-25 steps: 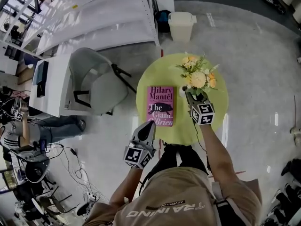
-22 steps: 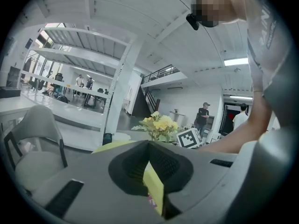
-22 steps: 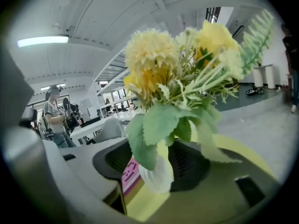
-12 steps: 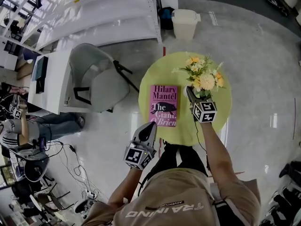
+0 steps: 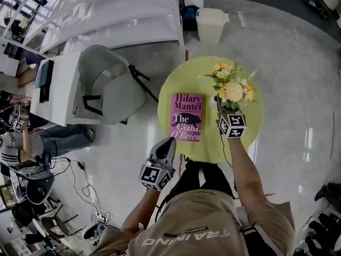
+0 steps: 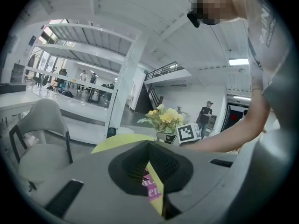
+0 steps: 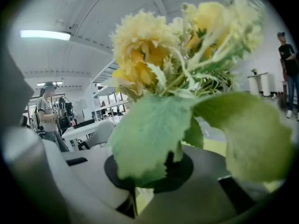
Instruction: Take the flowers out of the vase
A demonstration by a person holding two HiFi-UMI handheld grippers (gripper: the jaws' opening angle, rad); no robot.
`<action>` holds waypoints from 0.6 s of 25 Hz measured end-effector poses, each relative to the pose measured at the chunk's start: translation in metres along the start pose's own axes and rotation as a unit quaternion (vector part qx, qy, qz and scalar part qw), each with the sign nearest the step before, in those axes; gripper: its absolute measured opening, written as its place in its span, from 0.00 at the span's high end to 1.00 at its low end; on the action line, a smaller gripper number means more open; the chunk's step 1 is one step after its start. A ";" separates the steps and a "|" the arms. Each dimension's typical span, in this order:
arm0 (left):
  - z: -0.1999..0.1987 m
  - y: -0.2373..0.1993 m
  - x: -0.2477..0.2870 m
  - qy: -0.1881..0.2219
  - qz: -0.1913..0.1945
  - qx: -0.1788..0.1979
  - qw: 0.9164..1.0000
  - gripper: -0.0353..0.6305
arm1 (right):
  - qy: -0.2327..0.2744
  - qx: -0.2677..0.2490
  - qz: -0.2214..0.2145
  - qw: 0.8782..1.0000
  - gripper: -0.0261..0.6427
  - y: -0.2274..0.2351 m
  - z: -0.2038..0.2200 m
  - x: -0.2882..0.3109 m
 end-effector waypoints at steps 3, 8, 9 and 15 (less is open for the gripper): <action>0.002 0.001 0.000 -0.001 0.001 -0.003 1.000 0.93 | 0.016 -0.016 -0.010 1.000 0.93 -0.005 -0.006 -0.005; 0.009 0.005 0.000 -0.001 0.005 -0.016 1.000 0.93 | 0.062 -0.010 -0.030 0.998 0.93 -0.011 -0.035 -0.015; 0.009 0.006 0.000 -0.001 0.005 -0.016 1.000 0.93 | 0.068 -0.012 -0.033 0.997 0.93 -0.012 -0.043 -0.018; 0.004 0.020 0.002 0.014 0.010 -0.014 1.000 0.93 | 0.092 -0.032 -0.060 0.993 0.93 -0.015 -0.092 -0.048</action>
Point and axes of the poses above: the fingertips, and each gripper's own axes: x forward along the fingers, y to its right, z out of its underside, the point moved 7 cm from there along -x, backward along the fingers, and after that the axes turned 4 degrees about x, right-handed, at the moved point
